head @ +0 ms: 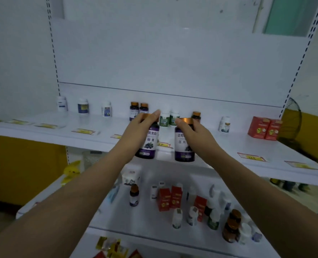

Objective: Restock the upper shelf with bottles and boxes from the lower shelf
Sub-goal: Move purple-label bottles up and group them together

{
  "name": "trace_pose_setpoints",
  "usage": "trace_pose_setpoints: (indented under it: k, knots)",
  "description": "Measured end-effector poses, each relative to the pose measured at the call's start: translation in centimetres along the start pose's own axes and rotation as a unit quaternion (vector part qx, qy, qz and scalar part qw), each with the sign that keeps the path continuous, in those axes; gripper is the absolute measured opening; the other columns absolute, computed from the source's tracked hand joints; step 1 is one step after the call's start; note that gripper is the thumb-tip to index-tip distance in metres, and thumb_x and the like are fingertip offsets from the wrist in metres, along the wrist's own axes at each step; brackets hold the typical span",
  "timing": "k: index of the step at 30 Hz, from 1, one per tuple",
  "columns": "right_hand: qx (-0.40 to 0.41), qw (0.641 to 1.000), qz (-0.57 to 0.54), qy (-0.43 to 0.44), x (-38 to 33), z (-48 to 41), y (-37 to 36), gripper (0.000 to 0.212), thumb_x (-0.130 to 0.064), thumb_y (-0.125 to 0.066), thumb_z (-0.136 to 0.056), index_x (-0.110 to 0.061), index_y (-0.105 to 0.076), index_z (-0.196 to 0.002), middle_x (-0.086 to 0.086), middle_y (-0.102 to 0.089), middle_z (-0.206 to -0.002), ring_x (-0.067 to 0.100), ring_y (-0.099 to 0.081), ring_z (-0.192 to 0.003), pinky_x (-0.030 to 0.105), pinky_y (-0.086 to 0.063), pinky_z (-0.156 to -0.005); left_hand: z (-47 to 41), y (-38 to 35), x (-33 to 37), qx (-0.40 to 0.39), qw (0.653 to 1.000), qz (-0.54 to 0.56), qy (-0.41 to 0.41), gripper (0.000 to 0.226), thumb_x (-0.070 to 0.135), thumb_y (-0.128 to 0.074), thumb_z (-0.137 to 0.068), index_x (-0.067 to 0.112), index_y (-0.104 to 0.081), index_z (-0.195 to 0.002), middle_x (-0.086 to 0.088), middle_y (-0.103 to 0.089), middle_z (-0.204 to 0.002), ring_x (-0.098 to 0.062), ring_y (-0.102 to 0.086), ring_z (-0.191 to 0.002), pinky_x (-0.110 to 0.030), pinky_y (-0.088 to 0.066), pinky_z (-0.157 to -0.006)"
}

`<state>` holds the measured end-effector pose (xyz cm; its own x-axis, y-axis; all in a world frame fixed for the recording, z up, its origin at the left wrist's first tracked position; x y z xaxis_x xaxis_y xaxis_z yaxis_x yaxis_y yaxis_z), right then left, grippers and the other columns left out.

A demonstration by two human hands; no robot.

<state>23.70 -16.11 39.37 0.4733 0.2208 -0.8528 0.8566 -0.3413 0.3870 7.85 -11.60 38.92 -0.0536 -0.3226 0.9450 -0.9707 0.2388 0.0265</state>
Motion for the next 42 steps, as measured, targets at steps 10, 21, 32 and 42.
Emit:
trace_pose_setpoints:
  k: [10,21,32,42]
  knots:
    - [-0.064,0.996,0.062,0.017,-2.4,-7.9,-5.8,0.037,-0.058,-0.042,-0.09,-0.024,-0.046,-0.104,-0.005,-0.059,-0.086,0.011,-0.059,-0.08,0.027,-0.049,-0.068,-5.7,6.6,0.2,0.011,0.999,0.033,0.026,0.032,0.046,-0.062,-0.083,0.021,-0.054,-0.1,0.0,-0.067,-0.082,-0.015,-0.067,-0.068,-0.031,-0.053,-0.067]
    - [-0.009,0.994,0.111,-0.012,-0.7,-18.3,-14.5,0.041,-0.057,-0.046,-0.09,-0.02,-0.049,-0.107,0.0,-0.061,-0.096,0.015,-0.058,-0.086,0.027,-0.046,-0.069,-18.0,13.8,-5.8,-0.082,0.991,-0.103,0.037,0.043,0.016,-0.072,-0.077,0.018,-0.05,-0.114,-0.005,-0.063,-0.102,-0.022,-0.062,-0.097,-0.038,-0.05,-0.087]
    - [0.029,0.983,0.157,-0.093,3.7,-25.1,-17.1,0.048,-0.053,-0.054,-0.087,-0.015,-0.054,-0.116,0.001,-0.063,-0.104,0.017,-0.06,-0.092,0.028,-0.047,-0.077,-27.1,13.7,-11.6,-0.14,0.981,-0.114,0.068,0.056,0.012,-0.079,-0.07,0.017,-0.052,-0.119,-0.008,-0.061,-0.119,-0.029,-0.059,-0.111,-0.052,-0.044,-0.101]
    - [0.019,0.972,0.207,-0.111,6.5,-28.9,-17.6,0.033,-0.048,-0.061,-0.085,-0.017,-0.054,-0.095,0.001,-0.06,-0.091,0.017,-0.056,-0.085,0.031,-0.05,-0.077,-30.7,12.8,-14.4,-0.056,0.992,-0.111,0.033,0.047,0.007,-0.081,-0.067,0.016,-0.048,-0.1,0.002,-0.055,-0.098,-0.019,-0.055,-0.097,-0.033,-0.047,-0.088]
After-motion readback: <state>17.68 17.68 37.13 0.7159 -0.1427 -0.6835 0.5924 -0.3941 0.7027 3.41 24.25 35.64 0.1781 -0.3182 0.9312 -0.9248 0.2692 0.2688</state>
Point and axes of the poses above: each hand's wrist, its own z-axis away from the middle knuckle, its own y-axis out of the back of the hand, x = y × z, the point moved 9 cm from there along -z, towards the middle knuckle
